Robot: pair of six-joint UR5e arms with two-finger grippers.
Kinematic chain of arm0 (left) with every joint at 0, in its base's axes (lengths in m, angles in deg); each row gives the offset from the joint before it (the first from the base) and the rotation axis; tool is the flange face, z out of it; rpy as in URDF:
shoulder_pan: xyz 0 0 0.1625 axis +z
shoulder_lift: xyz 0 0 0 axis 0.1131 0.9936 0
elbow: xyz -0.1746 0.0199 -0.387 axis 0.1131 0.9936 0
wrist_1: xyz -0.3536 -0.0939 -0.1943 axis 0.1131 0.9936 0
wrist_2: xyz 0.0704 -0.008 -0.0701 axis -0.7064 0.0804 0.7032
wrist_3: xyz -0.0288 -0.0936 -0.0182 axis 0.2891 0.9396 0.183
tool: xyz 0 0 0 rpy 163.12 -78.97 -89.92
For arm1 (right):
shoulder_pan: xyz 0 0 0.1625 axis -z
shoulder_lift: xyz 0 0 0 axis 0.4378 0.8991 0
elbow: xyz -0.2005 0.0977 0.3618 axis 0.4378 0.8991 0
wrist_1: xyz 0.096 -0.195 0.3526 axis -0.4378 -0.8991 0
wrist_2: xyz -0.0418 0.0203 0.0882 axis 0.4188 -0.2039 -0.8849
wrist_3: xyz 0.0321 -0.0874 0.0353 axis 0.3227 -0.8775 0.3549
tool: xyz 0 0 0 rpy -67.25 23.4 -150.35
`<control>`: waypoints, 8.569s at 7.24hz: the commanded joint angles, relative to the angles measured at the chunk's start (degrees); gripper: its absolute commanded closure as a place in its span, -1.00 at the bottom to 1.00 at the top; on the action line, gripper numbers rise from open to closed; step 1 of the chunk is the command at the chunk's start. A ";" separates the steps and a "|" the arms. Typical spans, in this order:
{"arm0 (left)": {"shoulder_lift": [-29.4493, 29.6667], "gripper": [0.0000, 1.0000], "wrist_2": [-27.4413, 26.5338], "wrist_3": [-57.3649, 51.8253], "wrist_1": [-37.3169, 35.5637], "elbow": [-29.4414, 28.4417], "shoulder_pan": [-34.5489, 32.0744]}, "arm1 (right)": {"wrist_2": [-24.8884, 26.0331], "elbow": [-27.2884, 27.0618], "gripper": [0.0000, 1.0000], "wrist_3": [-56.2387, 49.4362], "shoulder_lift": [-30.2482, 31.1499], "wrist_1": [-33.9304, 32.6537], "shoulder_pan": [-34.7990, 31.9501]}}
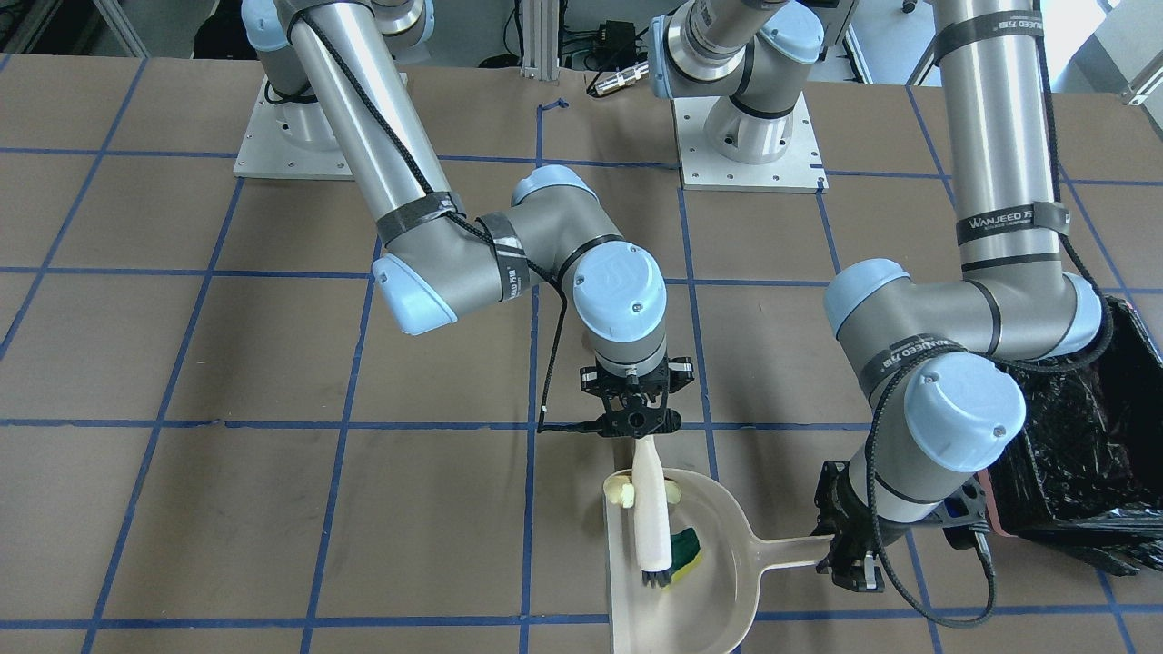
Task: Sweep and dump trash into bin
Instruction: 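Lift the brush with the right gripper and carry it toward the trash pieces, then sweep the sponge and banana pieces into the dustpan with the right gripper's brush, then sweep the yellow potato piece into the dustpan with the brush, then lift the dustpan toward the bin with the left gripper while the right returns the brush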
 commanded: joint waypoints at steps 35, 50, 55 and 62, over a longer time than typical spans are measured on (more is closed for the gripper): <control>-22.84 1.00 1.72 -29.74 -15.29 37.53 12.66 | -1.29 -26.07 1.00 31.52 19.01 7.32 -11.25; -23.46 1.00 4.79 -29.20 5.09 27.05 11.95 | 11.42 -11.05 1.00 6.10 19.62 25.58 11.53; -21.26 1.00 7.17 -40.60 22.15 5.29 18.16 | 21.71 -14.54 1.00 -30.10 17.16 17.91 39.50; -11.18 1.00 6.46 -66.09 27.23 -15.77 36.11 | 24.12 -17.81 1.00 -46.18 12.68 5.38 46.58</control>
